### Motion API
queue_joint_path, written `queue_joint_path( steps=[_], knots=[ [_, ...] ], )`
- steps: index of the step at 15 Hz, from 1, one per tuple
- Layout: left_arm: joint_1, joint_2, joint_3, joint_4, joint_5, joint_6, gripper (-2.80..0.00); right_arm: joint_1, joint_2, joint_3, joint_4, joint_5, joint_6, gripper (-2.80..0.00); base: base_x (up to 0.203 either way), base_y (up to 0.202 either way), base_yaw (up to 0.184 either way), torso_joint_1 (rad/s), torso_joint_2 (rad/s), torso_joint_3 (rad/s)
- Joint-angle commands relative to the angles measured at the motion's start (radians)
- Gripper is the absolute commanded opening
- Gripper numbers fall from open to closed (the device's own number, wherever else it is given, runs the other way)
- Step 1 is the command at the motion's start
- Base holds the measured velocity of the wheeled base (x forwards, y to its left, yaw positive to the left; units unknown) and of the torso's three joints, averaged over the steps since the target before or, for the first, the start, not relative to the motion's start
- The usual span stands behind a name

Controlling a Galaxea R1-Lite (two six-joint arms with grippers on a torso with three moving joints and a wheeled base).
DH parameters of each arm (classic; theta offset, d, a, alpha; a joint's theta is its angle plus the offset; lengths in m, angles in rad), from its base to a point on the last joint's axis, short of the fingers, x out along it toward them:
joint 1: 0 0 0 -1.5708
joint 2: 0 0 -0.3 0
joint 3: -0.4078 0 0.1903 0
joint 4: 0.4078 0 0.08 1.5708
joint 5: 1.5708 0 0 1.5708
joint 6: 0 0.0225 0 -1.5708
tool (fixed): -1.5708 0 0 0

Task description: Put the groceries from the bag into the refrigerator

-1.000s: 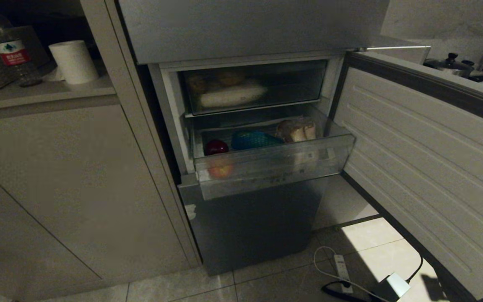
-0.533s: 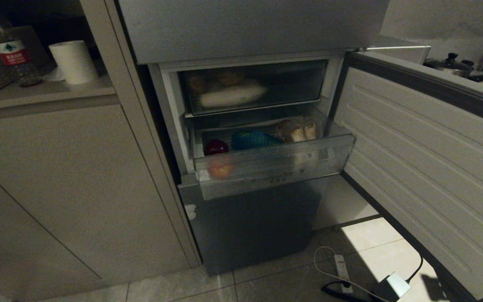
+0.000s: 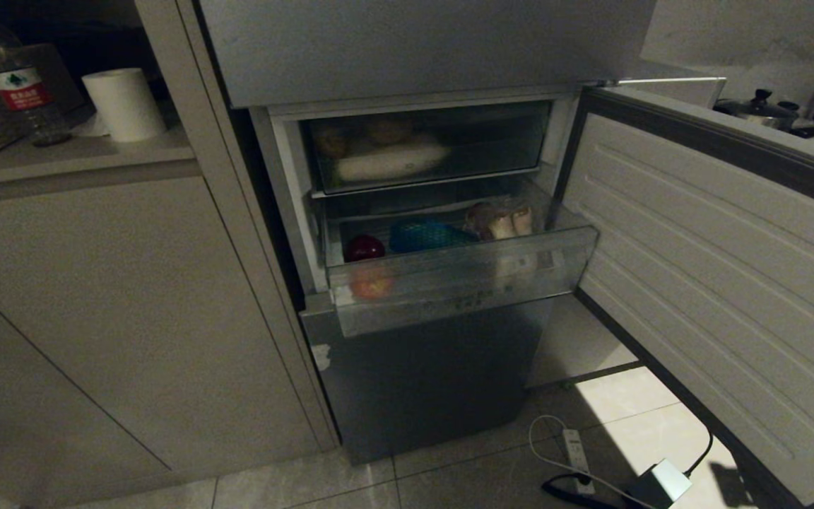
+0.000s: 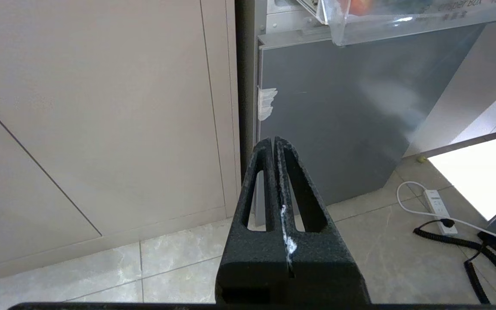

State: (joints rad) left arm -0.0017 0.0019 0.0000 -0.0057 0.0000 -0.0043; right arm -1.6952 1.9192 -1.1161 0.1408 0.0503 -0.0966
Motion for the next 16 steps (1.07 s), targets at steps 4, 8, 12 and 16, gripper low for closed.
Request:
queue_joint_path(
  steps=[4, 8, 12, 16],
  knots=[
    [0.000, 0.000, 0.000, 0.000, 0.000, 0.000, -2.80, 0.006, -0.098, 0.005, 0.052, 0.021, -0.021, -2.80, 0.000, 0.000, 0.000, 0.000, 0.00, 0.000],
    [0.000, 0.000, 0.000, 0.000, 0.000, 0.000, -2.80, 0.008, -0.067, 0.001, 0.051, 0.055, -0.030, -2.80, 0.000, 0.000, 0.000, 0.000, 0.00, 0.000],
    [0.000, 0.000, 0.000, 0.000, 0.000, 0.000, -2.80, 0.019, 0.011, -0.052, 0.048, 0.051, -0.029, -2.80, 0.000, 0.000, 0.000, 0.000, 0.00, 0.000],
    [0.000, 0.000, 0.000, 0.000, 0.000, 0.000, -2.80, 0.040, 0.018, -0.076, 0.048, 0.038, -0.040, -2.80, 0.000, 0.000, 0.000, 0.000, 0.00, 0.000]
  ],
)
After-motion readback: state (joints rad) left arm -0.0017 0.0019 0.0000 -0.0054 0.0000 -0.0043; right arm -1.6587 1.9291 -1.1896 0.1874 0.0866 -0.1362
